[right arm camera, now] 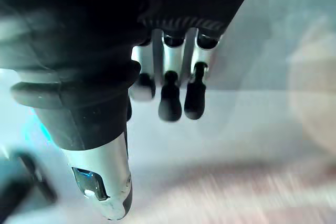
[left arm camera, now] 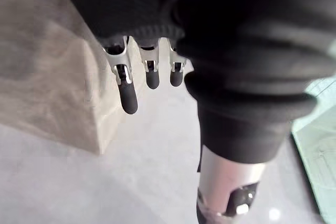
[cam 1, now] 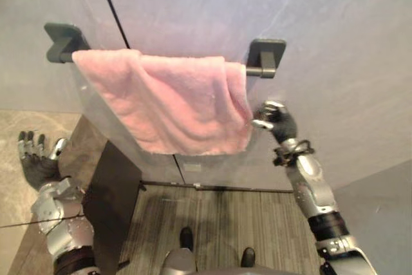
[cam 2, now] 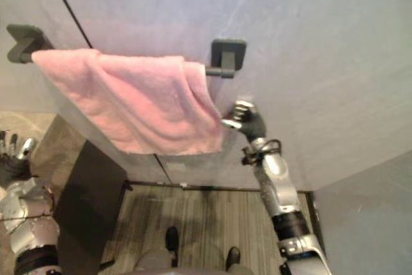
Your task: Organize washtable
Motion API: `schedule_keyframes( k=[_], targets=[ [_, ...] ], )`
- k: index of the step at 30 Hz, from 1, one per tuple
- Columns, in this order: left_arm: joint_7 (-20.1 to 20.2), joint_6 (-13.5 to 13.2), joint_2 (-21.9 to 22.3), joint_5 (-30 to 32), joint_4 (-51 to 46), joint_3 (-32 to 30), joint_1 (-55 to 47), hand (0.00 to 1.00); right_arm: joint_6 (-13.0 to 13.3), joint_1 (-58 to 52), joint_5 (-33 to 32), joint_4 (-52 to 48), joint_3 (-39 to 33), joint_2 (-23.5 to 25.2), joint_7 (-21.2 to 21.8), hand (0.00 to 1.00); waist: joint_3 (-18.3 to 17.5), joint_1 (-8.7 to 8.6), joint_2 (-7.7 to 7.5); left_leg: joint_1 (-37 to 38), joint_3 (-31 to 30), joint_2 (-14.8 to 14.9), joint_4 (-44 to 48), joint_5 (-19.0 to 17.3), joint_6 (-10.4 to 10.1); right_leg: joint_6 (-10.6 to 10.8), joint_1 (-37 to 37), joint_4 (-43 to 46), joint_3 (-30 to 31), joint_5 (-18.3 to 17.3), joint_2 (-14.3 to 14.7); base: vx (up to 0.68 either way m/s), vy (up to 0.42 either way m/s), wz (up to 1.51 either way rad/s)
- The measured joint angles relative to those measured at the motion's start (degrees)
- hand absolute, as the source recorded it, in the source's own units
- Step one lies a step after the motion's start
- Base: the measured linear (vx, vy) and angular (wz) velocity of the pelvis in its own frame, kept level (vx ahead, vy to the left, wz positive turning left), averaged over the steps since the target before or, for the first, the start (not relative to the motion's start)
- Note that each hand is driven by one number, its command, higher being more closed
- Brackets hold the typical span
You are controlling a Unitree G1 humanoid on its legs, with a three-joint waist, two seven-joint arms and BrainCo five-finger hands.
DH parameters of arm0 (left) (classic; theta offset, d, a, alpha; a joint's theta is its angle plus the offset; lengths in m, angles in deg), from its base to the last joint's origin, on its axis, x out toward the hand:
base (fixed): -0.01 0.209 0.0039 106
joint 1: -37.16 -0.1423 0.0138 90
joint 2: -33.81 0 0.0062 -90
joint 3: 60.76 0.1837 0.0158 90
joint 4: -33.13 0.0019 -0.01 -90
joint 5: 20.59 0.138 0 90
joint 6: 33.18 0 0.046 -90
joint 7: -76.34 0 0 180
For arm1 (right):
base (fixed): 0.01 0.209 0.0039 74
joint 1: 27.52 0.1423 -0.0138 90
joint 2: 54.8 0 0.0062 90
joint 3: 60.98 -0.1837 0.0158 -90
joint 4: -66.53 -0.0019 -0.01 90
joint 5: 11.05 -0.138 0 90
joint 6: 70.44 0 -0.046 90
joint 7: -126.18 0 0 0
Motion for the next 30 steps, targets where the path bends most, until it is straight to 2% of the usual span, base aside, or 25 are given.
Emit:
schedule_keyframes(
  k=[2,5,8,11,14,15,19,21,24,26,30],
  targets=[
    [-0.42,-0.82,0.00,0.01,-4.21,-3.24,-0.49,0.00,0.95,-0.59,-0.03,-0.01,-9.55,-1.99,-4.09,0.00,-0.51,-0.49,0.64,0.15,0.01,-0.03,-0.04,-0.01,0.00,-0.01,0.14,-0.05,0.00,-0.01,-0.04,0.00,0.000,0.00],
    [-1.49,-2.45,0.01,0.14,-8.16,-6.21,-0.86,0.00,2.08,-2.00,-0.21,-0.81,-16.88,-5.32,-7.39,0.00,-1.90,-1.52,1.79,0.21,-0.02,-0.01,-0.20,-0.02,-0.01,-0.36,0.29,-0.50,-0.02,-0.22,-0.02,-0.01,0.003,0.00],
    [-2.25,-3.64,0.01,0.56,-10.53,-7.66,-1.69,0.00,3.30,-4.29,-1.06,-3.78,-20.27,-6.23,-9.13,0.00,-3.25,-2.42,2.84,0.70,0.14,0.09,-0.07,-0.02,-0.01,-0.26,0.86,-0.90,0.04,-0.14,0.10,0.01,0.000,-0.04],
    [-2.70,-3.86,0.01,1.07,-13.91,-8.13,-1.64,0.00,3.68,-4.52,-1.28,-4.74,-22.05,-6.31,-10.63,0.00,-3.61,-3.21,3.11,1.23,0.16,0.20,-0.05,-0.01,-0.02,-0.10,1.52,-1.22,0.03,0.07,0.21,0.00,0.000,0.00],
    [-3.02,-3.88,0.01,3.50,-17.25,-8.01,-1.59,0.00,4.05,-4.51,-1.22,-6.99,-23.61,-6.31,-12.18,0.00,-3.83,-3.14,3.05,1.50,0.18,0.15,-0.04,-0.05,-0.04,-0.15,1.91,-1.56,0.03,0.08,0.18,0.00,0.000,0.00],
    [-3.50,-3.91,0.00,4.54,-19.05,-7.91,-1.58,0.00,4.97,-4.51,-1.23,-8.97,-23.87,-6.31,-12.46,0.00,-3.87,-3.11,3.02,1.51,0.18,0.14,-0.03,-0.04,-0.04,-0.14,1.91,-1.56,0.03,0.10,0.18,0.00,0.000,0.00],
    [-3.42,-4.49,-1.35,5.84,-26.40,-2.86,-1.53,0.00,7.54,-4.38,-1.63,-17.64,-22.18,-6.31,-11.16,0.00,-4.72,-3.07,2.73,1.57,0.16,0.11,0.01,-0.03,-0.03,-0.05,1.94,-1.55,0.04,0.16,0.18,0.00,0.000,0.00],
    [-0.91,-5.04,-3.87,5.83,-30.91,2.09,-1.43,0.00,8.49,-4.23,-2.78,-22.80,-16.59,-6.32,-7.58,0.00,-5.05,-3.26,2.54,1.96,0.17,0.09,0.01,-0.03,-0.03,-0.04,2.21,-1.48,0.15,0.16,0.17,0.00,0.000,0.00],
    [2.88,-5.23,-4.87,4.55,-33.75,8.05,-0.16,0.00,8.77,-3.78,-4.38,-26.49,-8.83,-6.32,-3.56,0.00,-5.12,-3.35,2.56,2.55,0.21,0.03,-0.01,-0.06,-0.06,-0.04,2.69,-1.32,0.34,0.14,0.11,-0.01,0.008,-0.03],
    [6.99,-5.19,-4.92,1.18,-35.69,11.94,0.75,0.00,8.40,-2.12,-4.84,-27.59,-2.82,-6.34,0.52,0.00,-5.12,-3.48,2.55,2.63,0.21,0.04,-0.02,-0.24,-0.32,-0.33,2.67,-1.15,0.35,-0.04,0.09,-0.04,0.015,-0.01],
    [10.16,-4.88,-4.94,-3.89,-37.79,12.86,0.69,0.00,8.08,0.30,-5.95,-28.57,0.25,-6.62,3.48,0.00,-5.21,-3.35,2.49,2.77,0.19,-0.01,-0.01,-0.23,-0.31,-0.37,2.67,-0.90,0.34,-0.06,0.04,-0.01,0.004,0.00]
  ],
)
